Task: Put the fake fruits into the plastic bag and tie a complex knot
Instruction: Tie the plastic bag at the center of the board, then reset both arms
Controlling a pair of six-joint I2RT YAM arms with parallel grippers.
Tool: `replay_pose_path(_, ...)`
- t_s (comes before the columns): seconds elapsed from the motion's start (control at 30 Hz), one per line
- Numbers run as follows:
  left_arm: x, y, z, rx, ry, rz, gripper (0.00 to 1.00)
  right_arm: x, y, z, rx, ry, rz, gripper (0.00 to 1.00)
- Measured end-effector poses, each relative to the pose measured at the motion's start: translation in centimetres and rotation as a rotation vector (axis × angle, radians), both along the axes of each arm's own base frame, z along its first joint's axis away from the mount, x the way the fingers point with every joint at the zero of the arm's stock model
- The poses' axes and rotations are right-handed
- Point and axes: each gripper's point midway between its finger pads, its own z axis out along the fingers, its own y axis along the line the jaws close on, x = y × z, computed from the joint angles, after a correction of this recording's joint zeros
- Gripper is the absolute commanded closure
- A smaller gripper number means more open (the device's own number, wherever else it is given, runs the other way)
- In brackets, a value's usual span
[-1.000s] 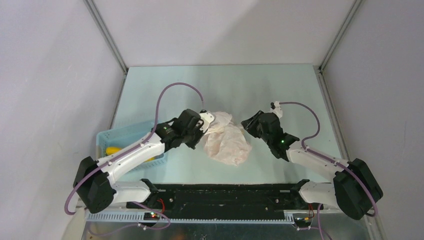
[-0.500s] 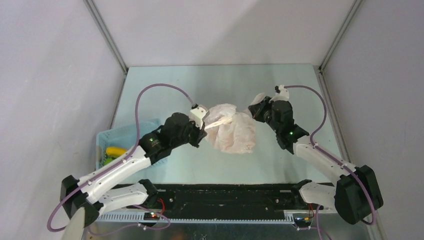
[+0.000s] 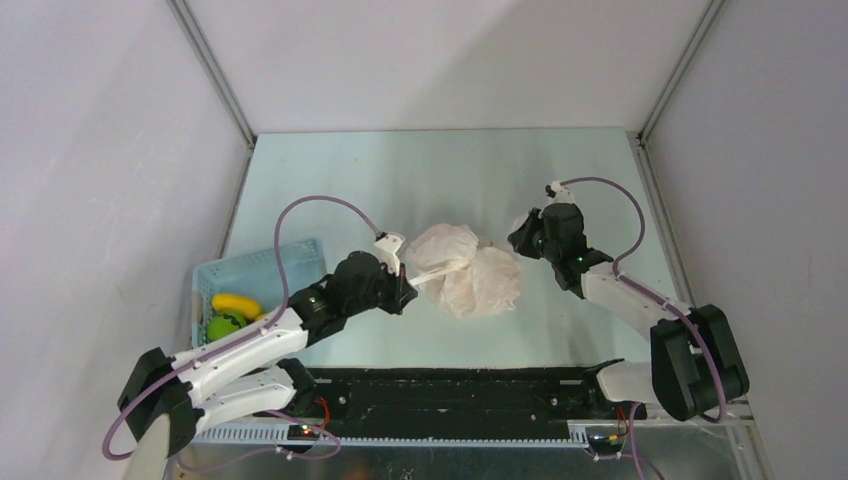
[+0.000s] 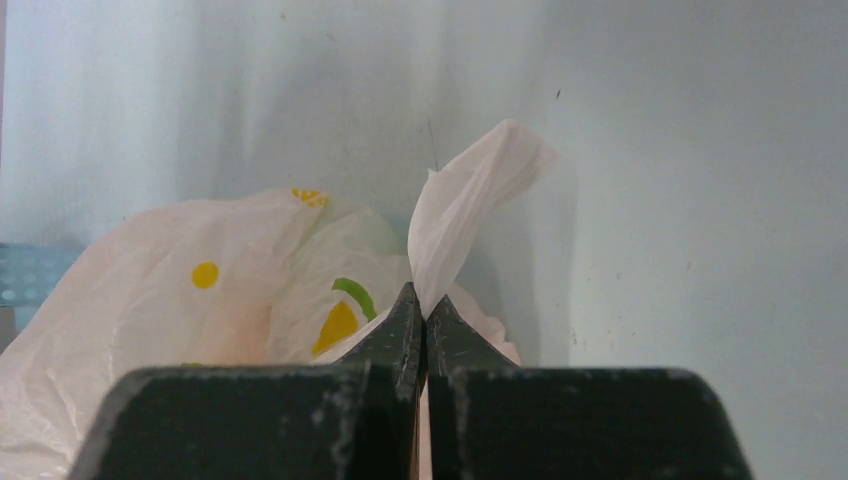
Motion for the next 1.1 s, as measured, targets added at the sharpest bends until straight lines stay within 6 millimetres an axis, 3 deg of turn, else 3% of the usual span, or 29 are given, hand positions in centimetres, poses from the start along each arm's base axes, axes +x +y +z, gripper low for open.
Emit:
replay_pose_path(0.23,0.5,-0.6,3.5,-0.073,-0.063,0.003,1.00,0.7,-1.0,3.6,-0.036,-0.118,-0.011,1.00)
replay_pose_path(0.5,0.1,-0.5,1.1,-0.060,-0.001,0.023,1.00,0.8,-1.6,0.9,-0.057,-0.043,-0.017,1.00)
replay_pose_path(0.7,0.0,-0.4,0.8,-0.069,0.012,0.033,1.00,0.8,-1.5,1.0,-0.062,-0.050,0.006,1.00)
replay_pose_path(0.8,-0.2,-0.2,1.0,-0.067,0.011,0.032,0.85,0.6,-1.1,1.5,-0.076,-0.075,0.053,0.97)
replay_pose_path(0.83,-0.2,-0.1,1.1,-0.059,0.011,0.031,0.69,0.5,-1.1,1.8,-0.102,-0.096,0.071,0.93)
replay_pose_path(0.87,-0.2,0.1,1.1,-0.048,0.011,0.030,0.58,0.5,-1.1,2.1,-0.130,-0.114,0.081,0.77)
replay_pose_path(0.9,-0.3,0.4,1.2,-0.034,0.016,0.033,0.35,0.6,-1.1,2.5,-0.168,-0.140,0.093,0.67)
replay_pose_path(0.97,-0.4,0.7,1.4,-0.010,0.006,0.024,0.06,0.6,-0.9,3.3,-0.214,-0.176,0.115,0.35)
replay_pose_path(1.1,-0.5,0.7,2.5,-0.003,0.005,0.010,0.01,0.4,0.9,5.7,-0.267,-0.248,0.206,0.20)
